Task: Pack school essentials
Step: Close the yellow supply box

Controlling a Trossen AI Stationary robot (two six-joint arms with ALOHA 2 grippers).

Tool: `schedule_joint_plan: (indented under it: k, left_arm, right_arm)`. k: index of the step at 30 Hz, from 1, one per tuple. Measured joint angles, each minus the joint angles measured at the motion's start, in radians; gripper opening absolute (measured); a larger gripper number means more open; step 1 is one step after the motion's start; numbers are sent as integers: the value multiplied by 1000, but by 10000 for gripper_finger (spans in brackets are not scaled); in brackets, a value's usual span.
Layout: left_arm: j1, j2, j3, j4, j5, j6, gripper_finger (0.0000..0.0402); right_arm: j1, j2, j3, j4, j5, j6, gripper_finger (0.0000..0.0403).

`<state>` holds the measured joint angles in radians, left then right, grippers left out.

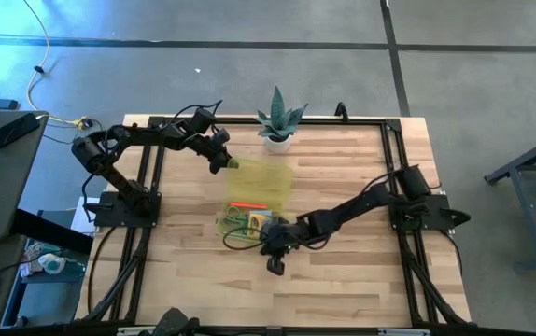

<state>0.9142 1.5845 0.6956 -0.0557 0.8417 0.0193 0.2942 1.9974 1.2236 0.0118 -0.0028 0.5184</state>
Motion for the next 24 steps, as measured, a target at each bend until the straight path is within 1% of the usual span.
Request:
schedule_joint_plan:
  k: [9,16,19,22,24]
  left_arm:
    - [0,0,0,0,1,3,62]
    - [-28,-1,0,1,16,-1,62]
    - [-44,-1,0,-1,65,-1,62]
    - [-60,-1,0,-4,124,-5,62]
    - [-68,-1,0,-8,125,-6,62]
  right_arm:
    - [-19,12,1,-81,92,43,0]
    - [-28,12,1,-83,134,63,0]
    - [-33,12,1,-82,142,85,0]
    - [-36,13,1,-83,179,87,0]
    - [-36,13,0,-83,198,94,0]
